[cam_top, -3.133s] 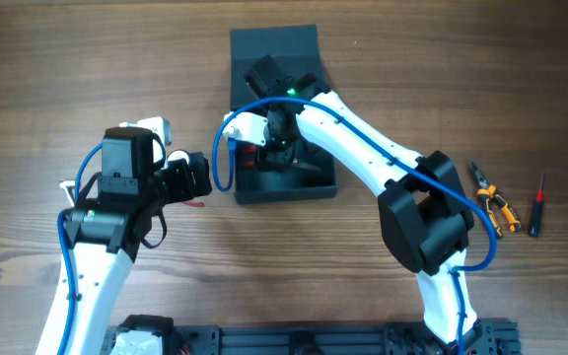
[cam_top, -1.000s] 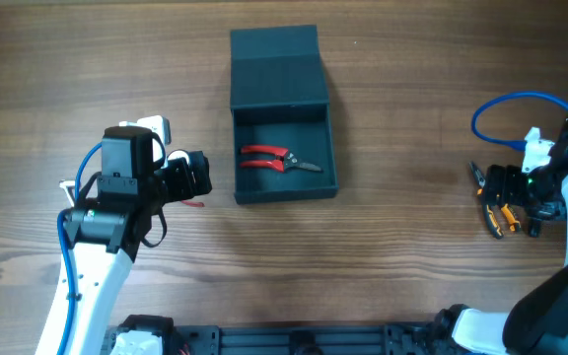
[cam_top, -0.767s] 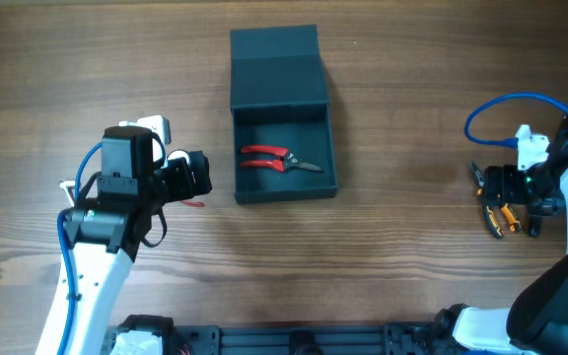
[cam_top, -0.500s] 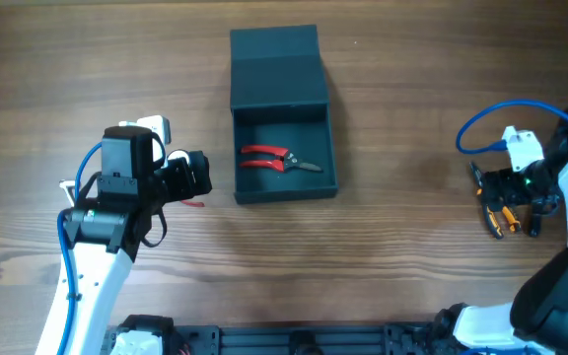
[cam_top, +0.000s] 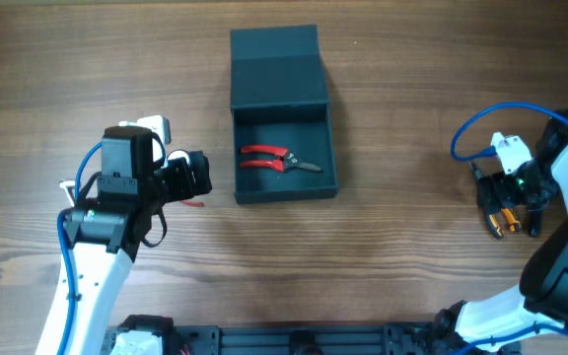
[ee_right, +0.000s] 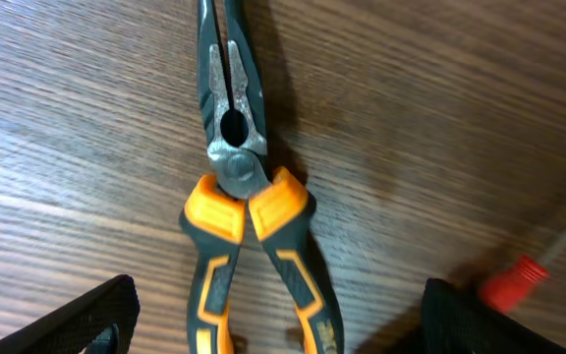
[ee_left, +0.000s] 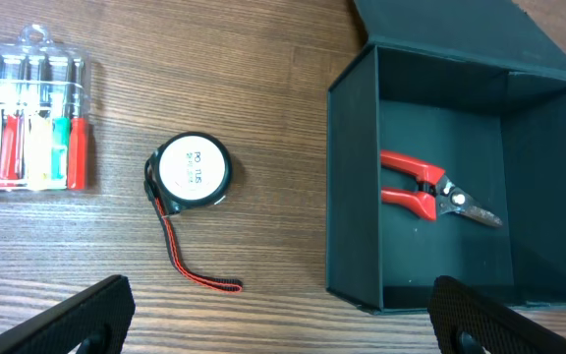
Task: Pack container
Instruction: 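Lower the right gripper and grasp the pliers by the handles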
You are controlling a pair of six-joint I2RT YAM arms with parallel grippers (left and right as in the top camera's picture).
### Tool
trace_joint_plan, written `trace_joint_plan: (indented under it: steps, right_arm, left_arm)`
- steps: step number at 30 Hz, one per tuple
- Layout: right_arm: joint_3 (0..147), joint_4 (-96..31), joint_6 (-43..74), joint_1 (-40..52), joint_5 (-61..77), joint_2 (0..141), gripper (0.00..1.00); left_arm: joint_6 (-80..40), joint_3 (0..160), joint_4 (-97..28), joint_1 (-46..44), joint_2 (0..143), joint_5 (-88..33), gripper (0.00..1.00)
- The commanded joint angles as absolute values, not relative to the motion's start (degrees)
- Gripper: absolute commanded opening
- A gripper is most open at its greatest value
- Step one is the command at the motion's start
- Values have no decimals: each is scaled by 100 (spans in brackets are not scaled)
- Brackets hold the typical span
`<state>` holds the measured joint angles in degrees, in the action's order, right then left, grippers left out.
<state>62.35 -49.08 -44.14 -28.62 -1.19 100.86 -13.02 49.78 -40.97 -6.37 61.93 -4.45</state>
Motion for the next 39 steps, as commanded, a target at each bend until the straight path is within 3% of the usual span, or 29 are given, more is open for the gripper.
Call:
trace_joint_plan:
  steps: [1, 36, 39]
  right_arm:
    - [6250, -4842, -4550, -2873, -189, 10333, 91]
    - [5577, -4147, -4674, -2873, -408, 10652, 86]
    - [5581, -4110, -4558, -2867, -392, 10652, 81]
  left_arm:
    - [-1378, 5113, -4080, -666, 6189, -534, 100]
    - [-1380, 5113, -4077, -666, 6189, -561, 100]
    - [-1378, 5113, -4077, -666, 6189, -576, 100]
